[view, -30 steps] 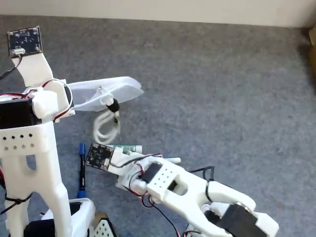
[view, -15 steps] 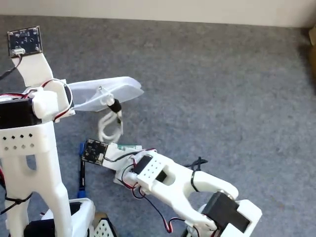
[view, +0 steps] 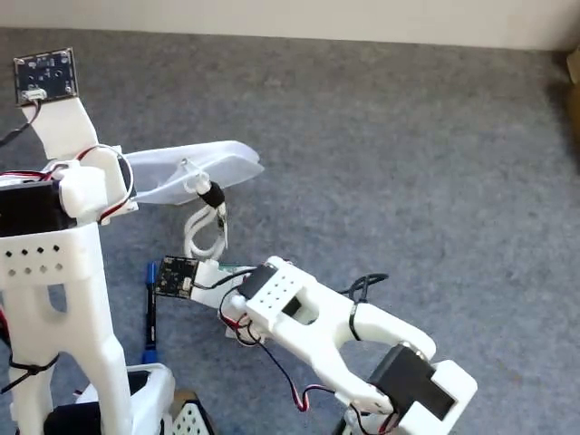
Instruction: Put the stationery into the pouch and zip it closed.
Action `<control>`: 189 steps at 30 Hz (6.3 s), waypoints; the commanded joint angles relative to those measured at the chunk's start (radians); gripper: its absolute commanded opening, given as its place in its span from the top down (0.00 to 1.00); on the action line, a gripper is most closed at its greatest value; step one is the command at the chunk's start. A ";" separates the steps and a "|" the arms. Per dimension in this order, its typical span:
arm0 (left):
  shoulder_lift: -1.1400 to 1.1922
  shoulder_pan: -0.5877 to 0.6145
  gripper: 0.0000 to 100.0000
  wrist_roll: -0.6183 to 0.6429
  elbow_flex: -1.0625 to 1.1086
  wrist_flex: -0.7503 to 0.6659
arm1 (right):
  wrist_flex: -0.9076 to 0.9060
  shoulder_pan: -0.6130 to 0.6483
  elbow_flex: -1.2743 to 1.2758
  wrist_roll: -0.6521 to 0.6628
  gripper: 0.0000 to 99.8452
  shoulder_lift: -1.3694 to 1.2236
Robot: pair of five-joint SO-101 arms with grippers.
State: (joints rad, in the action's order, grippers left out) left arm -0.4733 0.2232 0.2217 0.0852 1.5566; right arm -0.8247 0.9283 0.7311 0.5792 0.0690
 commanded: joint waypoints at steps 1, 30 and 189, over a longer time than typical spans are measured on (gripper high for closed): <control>0.002 0.002 0.99 0.012 -0.004 -0.002 | -0.044 -0.016 -0.030 0.011 0.92 -0.002; 0.002 0.001 0.99 0.012 -0.004 -0.002 | -0.044 -0.015 -0.030 0.012 0.92 -0.070; 0.001 -0.142 0.99 -0.037 0.028 0.038 | 1.345 -0.114 0.556 -0.563 1.00 1.133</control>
State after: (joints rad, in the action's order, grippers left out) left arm -0.4749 0.0913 0.1926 0.1204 1.5858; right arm 0.4918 0.8255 1.3004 0.0161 1.2459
